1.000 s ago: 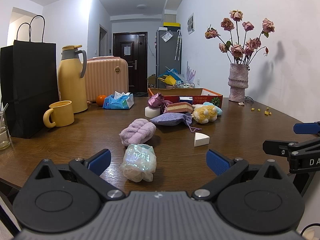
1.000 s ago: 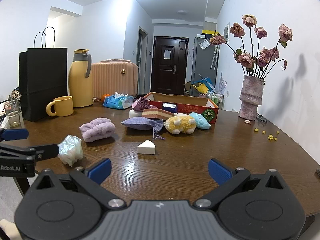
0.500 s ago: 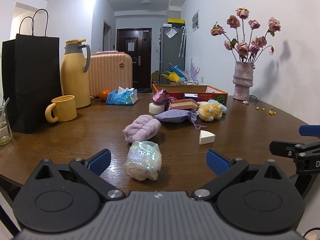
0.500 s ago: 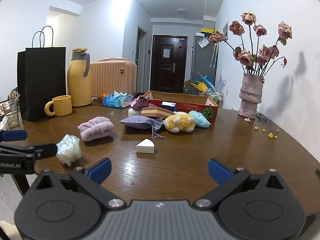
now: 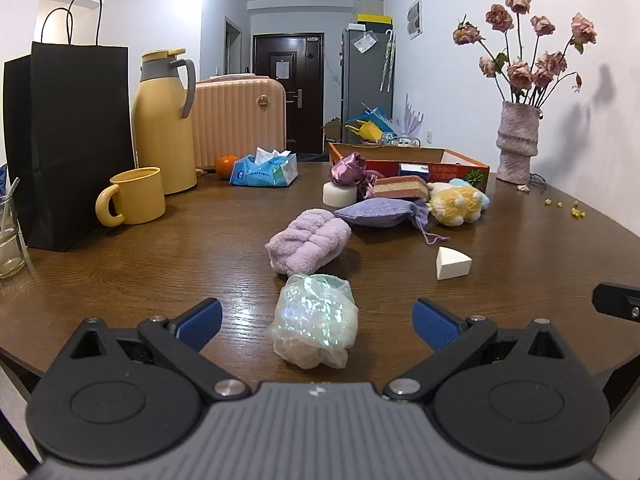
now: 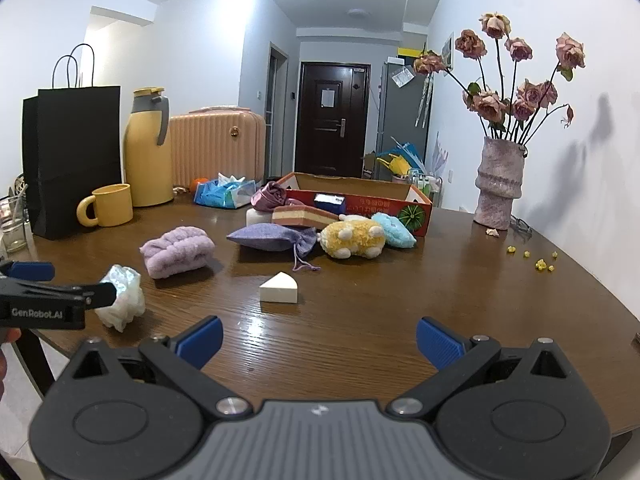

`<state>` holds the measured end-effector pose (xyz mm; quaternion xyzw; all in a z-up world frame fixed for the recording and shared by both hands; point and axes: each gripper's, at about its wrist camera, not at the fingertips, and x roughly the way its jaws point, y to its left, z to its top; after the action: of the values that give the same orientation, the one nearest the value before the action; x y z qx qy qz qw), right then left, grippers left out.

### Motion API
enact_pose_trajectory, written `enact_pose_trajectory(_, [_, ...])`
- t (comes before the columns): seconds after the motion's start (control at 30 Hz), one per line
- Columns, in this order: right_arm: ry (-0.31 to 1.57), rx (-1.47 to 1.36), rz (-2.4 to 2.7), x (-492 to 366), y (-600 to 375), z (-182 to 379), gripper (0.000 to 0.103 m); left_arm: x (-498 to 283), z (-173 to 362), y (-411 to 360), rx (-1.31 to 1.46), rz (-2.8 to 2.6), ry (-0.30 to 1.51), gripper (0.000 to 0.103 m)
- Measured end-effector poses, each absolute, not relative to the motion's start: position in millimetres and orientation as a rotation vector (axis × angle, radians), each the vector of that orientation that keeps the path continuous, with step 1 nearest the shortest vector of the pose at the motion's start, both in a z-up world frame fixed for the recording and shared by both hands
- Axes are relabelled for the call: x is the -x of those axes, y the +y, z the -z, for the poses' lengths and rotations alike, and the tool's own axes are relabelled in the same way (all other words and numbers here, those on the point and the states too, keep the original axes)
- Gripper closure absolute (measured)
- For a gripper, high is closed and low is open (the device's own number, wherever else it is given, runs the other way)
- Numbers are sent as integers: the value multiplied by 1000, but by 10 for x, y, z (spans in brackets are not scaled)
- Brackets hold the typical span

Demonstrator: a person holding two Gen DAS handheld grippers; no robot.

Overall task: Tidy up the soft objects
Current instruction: 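Reach the left tool to the iridescent plastic bag and close on it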

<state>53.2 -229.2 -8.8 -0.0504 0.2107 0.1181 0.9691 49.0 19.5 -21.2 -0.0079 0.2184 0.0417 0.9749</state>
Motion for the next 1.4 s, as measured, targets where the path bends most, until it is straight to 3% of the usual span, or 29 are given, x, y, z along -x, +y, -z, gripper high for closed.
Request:
enact_pose_trajectory(0.93, [530,103,-222,-1149,-2268,351,0,-1250,520,343,41,-154,562,3])
enact_pose_trajectory(1.03, [539,103,-221,-1205,-2262,377,0,-1288,546,351,42,-150,567,11])
enact_pose_trajectory(1.27, [550,105,-231,-1315,-2228,414,0,-1355,609,380,60,-113,589,51])
enact_pose_trajectory(1.4, [560,107,-237,-1377,-2200,438,0,-1370,625,407,68,-103,584,59])
